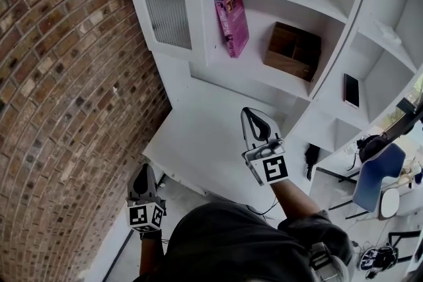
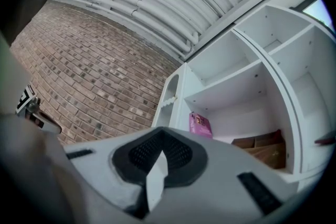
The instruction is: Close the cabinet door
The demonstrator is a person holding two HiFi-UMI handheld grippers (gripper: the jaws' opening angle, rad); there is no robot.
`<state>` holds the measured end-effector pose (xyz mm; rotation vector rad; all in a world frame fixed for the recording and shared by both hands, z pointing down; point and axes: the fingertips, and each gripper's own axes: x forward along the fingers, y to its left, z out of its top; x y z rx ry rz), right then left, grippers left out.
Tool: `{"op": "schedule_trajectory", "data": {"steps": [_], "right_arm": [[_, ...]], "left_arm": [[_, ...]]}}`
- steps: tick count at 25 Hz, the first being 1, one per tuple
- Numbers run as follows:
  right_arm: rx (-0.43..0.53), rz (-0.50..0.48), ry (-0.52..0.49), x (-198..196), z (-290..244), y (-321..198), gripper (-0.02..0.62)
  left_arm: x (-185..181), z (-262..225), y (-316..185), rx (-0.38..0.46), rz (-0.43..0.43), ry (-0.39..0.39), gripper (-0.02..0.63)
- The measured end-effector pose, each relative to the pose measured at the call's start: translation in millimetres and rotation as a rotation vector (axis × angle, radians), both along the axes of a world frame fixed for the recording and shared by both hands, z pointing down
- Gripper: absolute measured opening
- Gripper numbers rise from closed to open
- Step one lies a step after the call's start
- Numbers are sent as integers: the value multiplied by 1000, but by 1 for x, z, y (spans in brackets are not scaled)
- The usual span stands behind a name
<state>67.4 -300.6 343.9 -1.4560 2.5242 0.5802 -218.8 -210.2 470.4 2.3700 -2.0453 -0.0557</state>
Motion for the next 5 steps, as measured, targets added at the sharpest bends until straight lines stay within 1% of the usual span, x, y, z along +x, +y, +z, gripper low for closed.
{"op": "schedule_trajectory", "data": {"steps": [5], "right_arm": [[12, -3, -4, 1, 2, -2, 0]], "left_arm": [[1, 1, -2, -1, 3, -2, 2]]}}
